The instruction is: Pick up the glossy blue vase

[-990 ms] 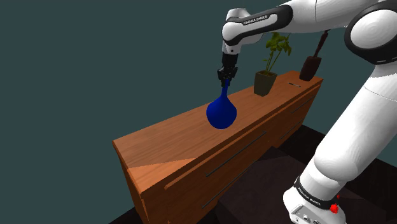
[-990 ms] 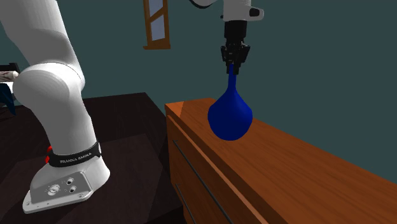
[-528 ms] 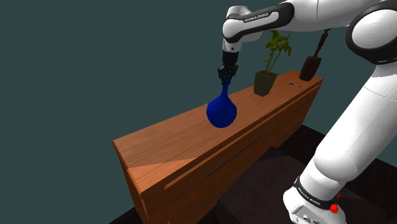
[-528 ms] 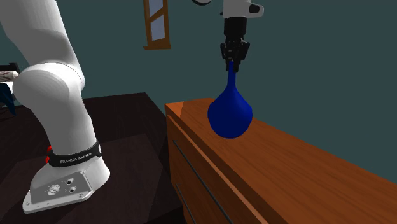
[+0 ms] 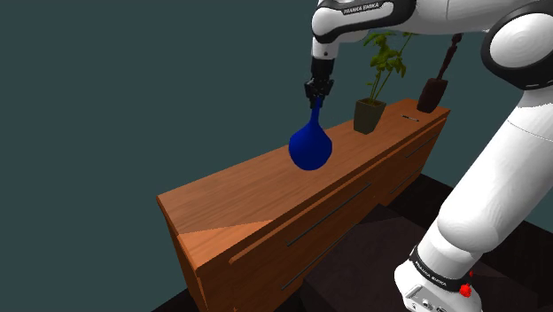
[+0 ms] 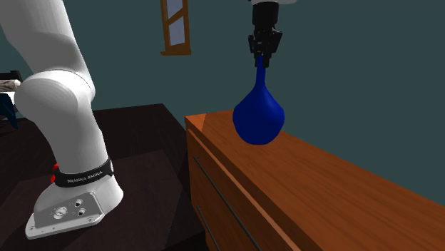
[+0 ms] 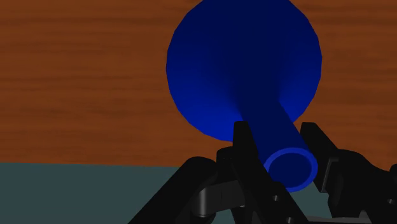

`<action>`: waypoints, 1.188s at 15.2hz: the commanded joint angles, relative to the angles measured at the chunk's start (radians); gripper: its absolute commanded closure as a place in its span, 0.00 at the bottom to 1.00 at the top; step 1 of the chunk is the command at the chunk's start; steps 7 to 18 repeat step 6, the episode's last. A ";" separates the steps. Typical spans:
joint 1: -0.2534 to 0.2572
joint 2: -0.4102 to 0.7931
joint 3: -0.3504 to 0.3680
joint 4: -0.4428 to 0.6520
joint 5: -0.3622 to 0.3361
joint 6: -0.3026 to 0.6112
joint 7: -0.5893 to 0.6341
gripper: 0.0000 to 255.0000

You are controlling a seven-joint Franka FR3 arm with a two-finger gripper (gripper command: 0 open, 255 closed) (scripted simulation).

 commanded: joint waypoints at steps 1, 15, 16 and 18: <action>0.000 0.000 0.000 0.029 0.000 -0.027 0.000 1.00; 0.000 0.004 0.000 0.076 0.001 -0.070 0.000 1.00; 0.000 0.004 0.000 0.076 0.001 -0.070 0.000 1.00; 0.000 0.004 0.000 0.076 0.001 -0.070 0.000 1.00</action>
